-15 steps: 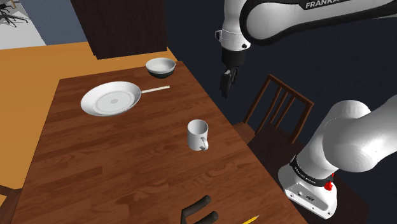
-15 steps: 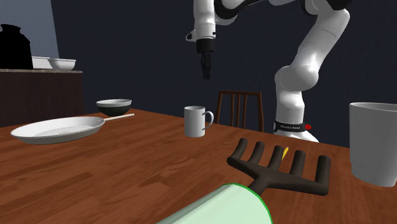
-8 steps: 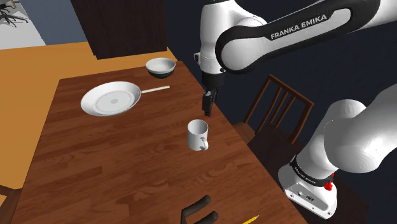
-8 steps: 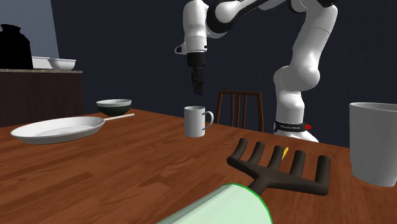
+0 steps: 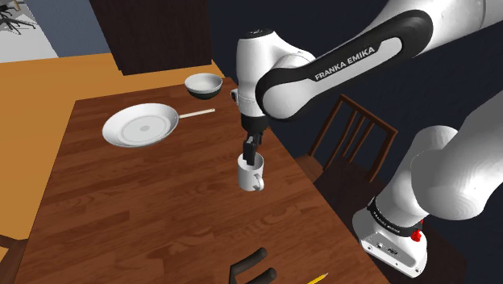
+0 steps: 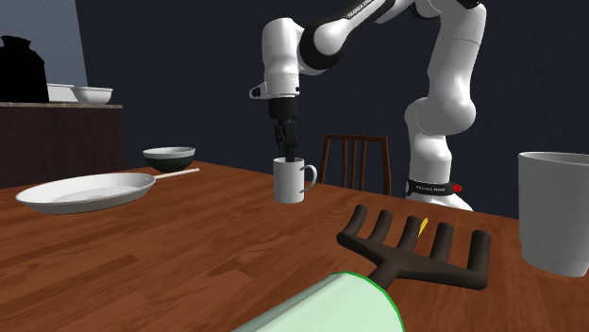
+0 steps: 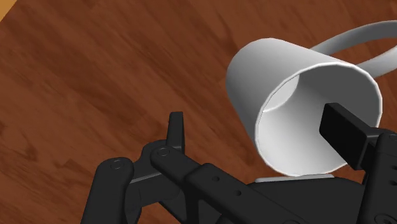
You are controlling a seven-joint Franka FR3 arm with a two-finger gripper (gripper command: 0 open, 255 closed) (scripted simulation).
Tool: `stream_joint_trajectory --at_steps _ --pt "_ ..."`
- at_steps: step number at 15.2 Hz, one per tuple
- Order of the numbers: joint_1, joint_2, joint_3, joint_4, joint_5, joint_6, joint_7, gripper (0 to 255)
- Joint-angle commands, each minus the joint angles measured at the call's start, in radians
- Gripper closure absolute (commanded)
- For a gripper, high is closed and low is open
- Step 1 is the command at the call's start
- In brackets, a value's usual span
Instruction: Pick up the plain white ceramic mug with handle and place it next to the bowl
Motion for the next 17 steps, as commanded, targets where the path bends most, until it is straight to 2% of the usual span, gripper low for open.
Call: stream_joint_trajectory --at_steps 1,4,11,12,17 --pt "0.001 0.015 0.003 -0.015 -0.001 0.031 0.003 0" --pt "0.001 0.036 0.005 -0.033 -0.003 0.069 0.005 0" --pt "0.001 0.036 0.005 -0.033 -0.003 0.069 0.005 0" --pt "0.001 0.036 0.005 -0.033 -0.003 0.069 0.005 255" --pt "0.001 0.036 0.005 -0.033 -0.003 0.069 0.005 255"
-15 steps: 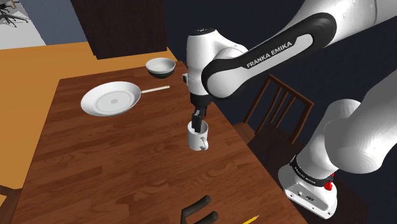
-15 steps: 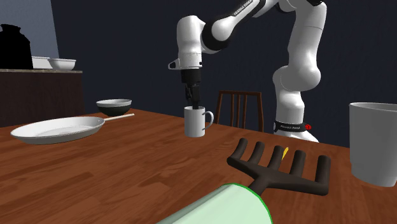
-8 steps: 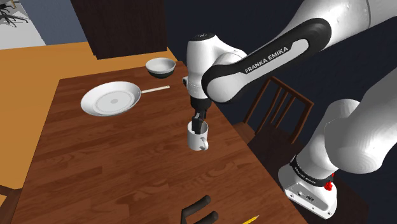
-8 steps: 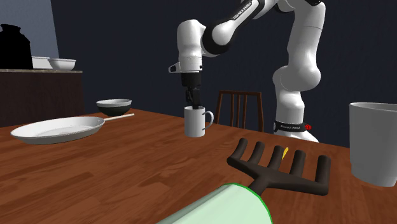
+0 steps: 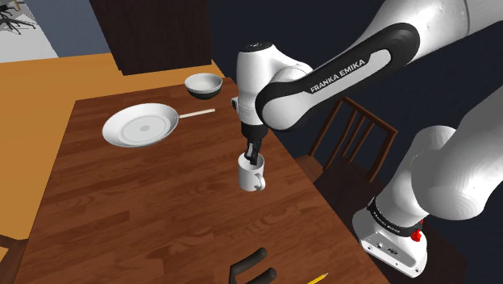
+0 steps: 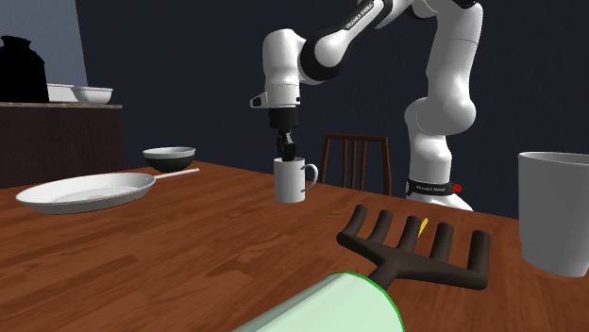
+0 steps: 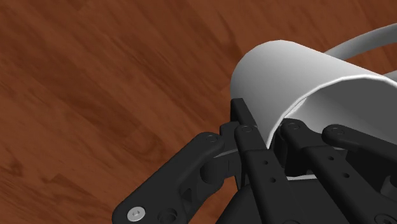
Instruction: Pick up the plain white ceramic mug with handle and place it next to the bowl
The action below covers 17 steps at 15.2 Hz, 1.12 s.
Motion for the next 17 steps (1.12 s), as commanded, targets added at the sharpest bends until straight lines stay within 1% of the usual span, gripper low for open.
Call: stream_joint_trajectory --at_steps 1,4,17 --pt "0.000 0.000 0.000 0.000 0.000 0.000 0.000 255" --pt "0.000 0.000 0.000 0.000 0.000 0.000 0.000 255" --pt "0.001 -0.097 -0.011 0.094 0.009 -0.190 -0.007 255"
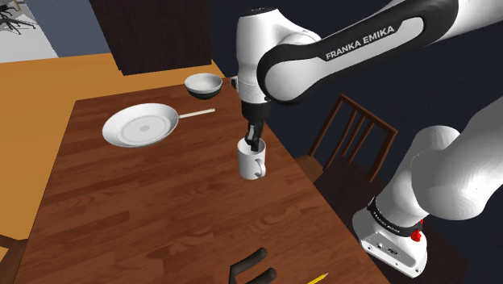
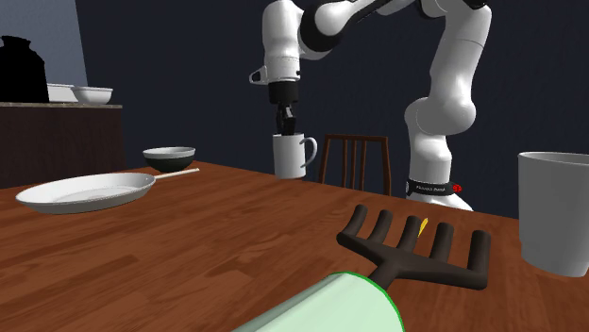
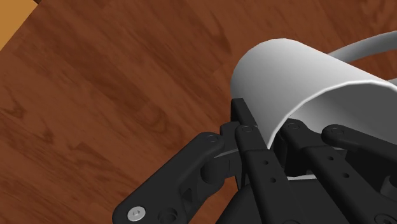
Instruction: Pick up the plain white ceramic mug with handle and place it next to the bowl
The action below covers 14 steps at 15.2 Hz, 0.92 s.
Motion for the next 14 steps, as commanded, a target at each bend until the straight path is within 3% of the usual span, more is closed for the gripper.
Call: stream_joint_trajectory --at_steps 1,14 --pt "0.000 -0.012 -0.001 0.019 0.001 -0.031 0.001 255" --pt "-0.001 -0.064 -0.011 0.150 0.001 -0.213 0.000 255"
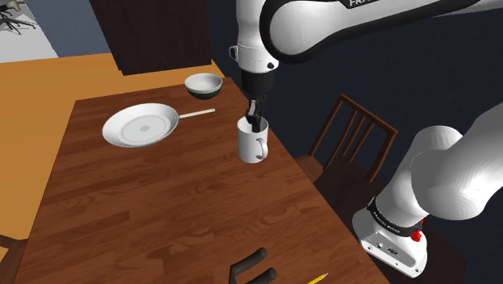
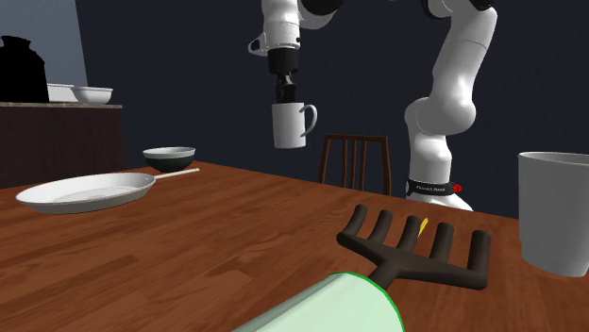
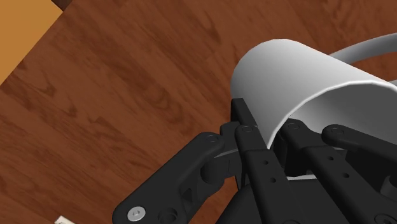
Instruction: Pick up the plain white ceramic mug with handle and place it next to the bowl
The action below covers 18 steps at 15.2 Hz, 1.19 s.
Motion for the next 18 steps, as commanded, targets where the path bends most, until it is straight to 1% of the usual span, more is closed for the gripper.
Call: stream_joint_trajectory --at_steps 1,6,7,13,18 --pt "0.000 -0.006 -0.001 0.022 0.000 -0.028 0.001 255" --pt "-0.001 -0.013 -0.004 0.082 -0.002 -0.096 0.002 255" --pt "-0.001 -0.014 -0.004 0.084 -0.002 -0.098 0.002 255" --pt "-0.055 0.131 -0.070 0.225 -0.045 -0.099 -0.098 255" --pt "-0.095 0.267 -0.117 0.376 -0.068 -0.116 -0.177 255"
